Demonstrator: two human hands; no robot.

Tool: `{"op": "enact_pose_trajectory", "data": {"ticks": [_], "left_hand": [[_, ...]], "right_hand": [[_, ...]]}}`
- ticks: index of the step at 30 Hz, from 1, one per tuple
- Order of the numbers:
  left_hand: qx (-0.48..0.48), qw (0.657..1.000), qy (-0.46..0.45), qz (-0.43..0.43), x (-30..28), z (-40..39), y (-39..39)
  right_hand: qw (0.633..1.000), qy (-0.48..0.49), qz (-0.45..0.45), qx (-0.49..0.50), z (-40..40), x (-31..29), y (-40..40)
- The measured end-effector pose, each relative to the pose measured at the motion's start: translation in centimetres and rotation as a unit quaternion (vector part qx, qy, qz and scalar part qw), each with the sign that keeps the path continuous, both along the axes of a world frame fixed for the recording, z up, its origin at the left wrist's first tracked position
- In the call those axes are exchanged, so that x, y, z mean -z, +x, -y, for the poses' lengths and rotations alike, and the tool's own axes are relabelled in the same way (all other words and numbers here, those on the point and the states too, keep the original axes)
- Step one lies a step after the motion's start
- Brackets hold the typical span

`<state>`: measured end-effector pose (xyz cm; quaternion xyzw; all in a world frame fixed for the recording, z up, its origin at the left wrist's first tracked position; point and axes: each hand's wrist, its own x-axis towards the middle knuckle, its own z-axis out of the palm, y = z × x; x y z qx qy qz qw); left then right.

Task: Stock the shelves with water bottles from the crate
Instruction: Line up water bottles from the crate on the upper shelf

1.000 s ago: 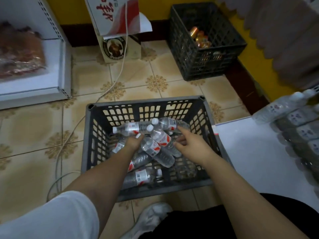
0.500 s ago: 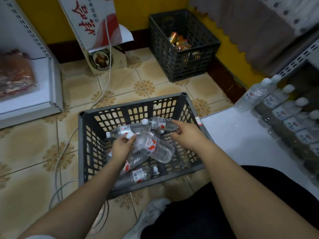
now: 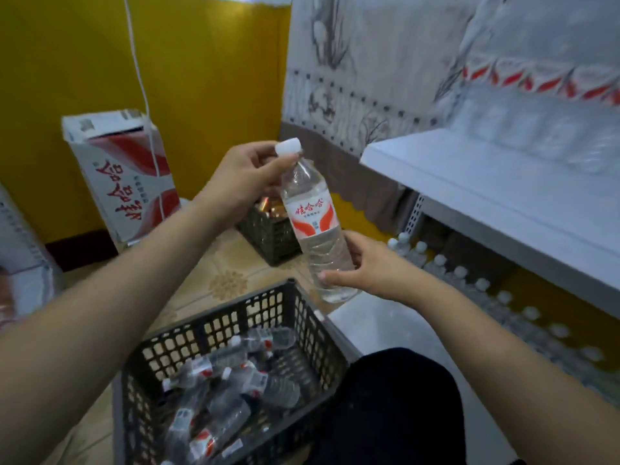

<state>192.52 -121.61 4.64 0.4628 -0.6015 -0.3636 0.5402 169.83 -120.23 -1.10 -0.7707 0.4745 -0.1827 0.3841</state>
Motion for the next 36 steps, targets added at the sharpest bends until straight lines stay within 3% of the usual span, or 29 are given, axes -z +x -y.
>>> {"op": "enact_pose_trajectory", "data": {"ticks": [6, 11, 15, 20, 27, 36], "left_hand": [[0.108, 0.983, -0.126, 0.083, -13.1, -0.5, -9.3], [0.188, 0.957, -0.210, 0.074, -18.0, -0.6, -19.0], [0.251, 0.930, -0.252, 0.095, -18.4, 0.0, -26.5], [0.260, 0.915, -0.279, 0.132, -17.0, 2.0, -33.4], [0.291, 0.856, -0.253, 0.346, -17.5, 4.8, -38.2], [0.242, 0.844, -0.298, 0.375, -16.7, 11.0, -43.4]], "right_hand": [[0.972, -0.184, 0.033, 0.143, -3.5, -8.8, -5.8], [0.931, -0.238, 0.044, 0.273, -5.0, -12.7, -12.9], [0.901, -0.260, 0.039, 0.344, -5.9, -13.0, -18.7], [0.883, -0.244, 0.005, 0.402, -5.0, -11.7, -24.3], [0.872, -0.231, 0.004, 0.432, -0.3, -10.2, -28.9], [0.845, -0.206, -0.011, 0.493, 6.7, -9.6, -33.1]]}}
